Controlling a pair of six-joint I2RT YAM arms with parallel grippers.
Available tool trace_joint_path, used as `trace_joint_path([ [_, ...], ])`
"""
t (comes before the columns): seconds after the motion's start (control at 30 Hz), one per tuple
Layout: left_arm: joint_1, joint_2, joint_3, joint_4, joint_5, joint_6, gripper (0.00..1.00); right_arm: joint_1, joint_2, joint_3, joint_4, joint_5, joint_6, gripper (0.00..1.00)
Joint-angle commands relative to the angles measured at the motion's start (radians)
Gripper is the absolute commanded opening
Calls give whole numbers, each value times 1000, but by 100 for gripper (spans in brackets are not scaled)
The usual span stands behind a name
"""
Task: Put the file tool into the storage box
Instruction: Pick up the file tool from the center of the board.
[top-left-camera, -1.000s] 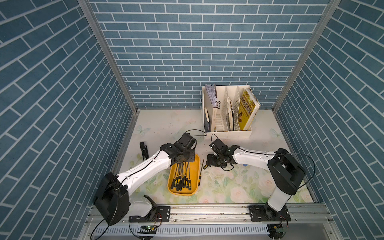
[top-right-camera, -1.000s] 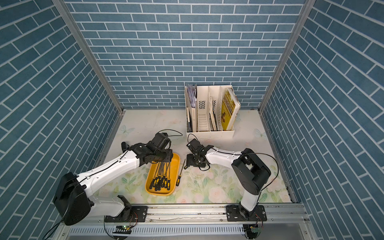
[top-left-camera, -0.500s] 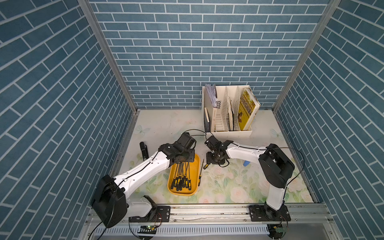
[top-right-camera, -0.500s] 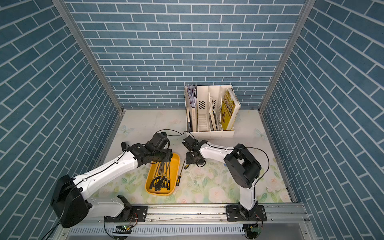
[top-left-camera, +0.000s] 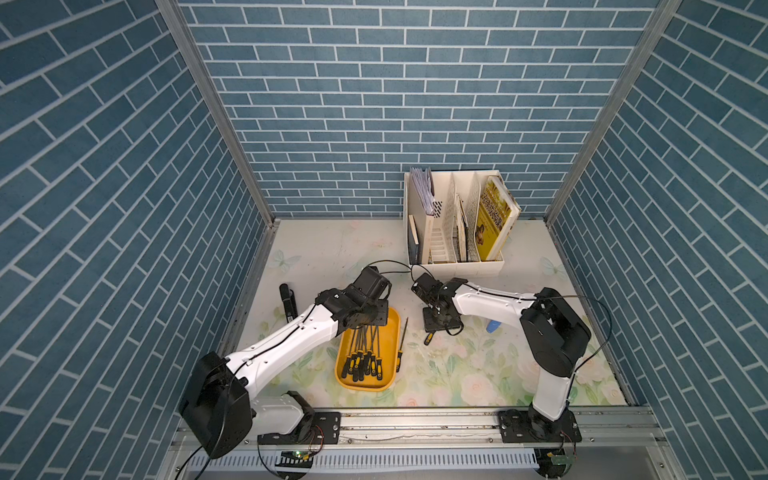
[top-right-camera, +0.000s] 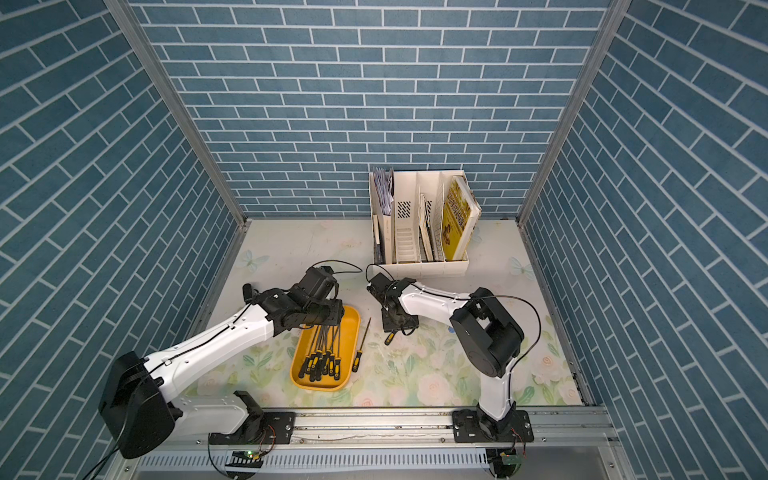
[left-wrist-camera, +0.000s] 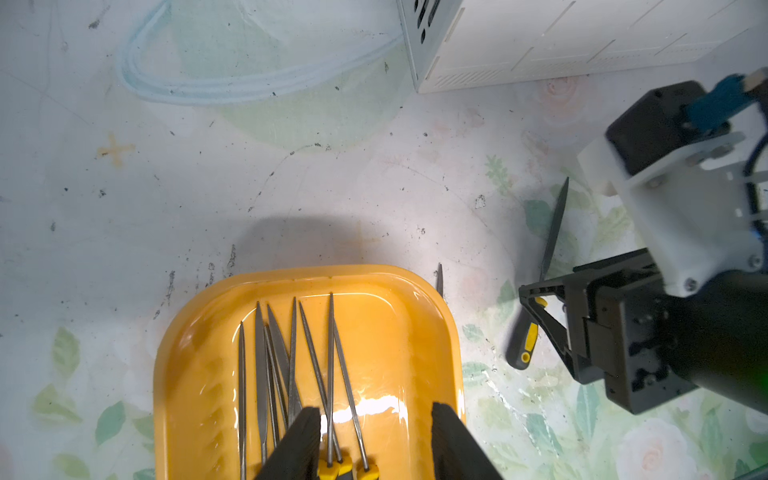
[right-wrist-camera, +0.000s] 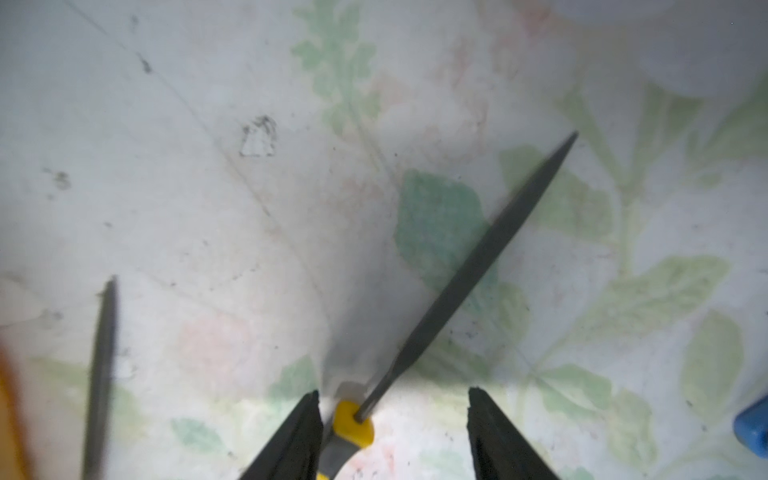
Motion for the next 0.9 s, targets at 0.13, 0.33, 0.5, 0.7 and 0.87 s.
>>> trace_joint_path([
  [0.13,-2,-22,-21,-10,0,3,48,46,-125,-76,50,-63,77,64],
  [0.33,-2,-24,-23,-11,-4,5,48,76,-72,-70,66,-59,113,64],
  [0.5,-2,-33,-25,-13,-6,3,48,94,-53,-61,26,-14,118,62],
  [0.7,-2,-37,-40,-5,-8,3,48,103,-36,-58,1,15,118,61],
  [0.87,-2,-50,-53,1,-9,2,48,100,-14,-59,-3,33,114,60],
])
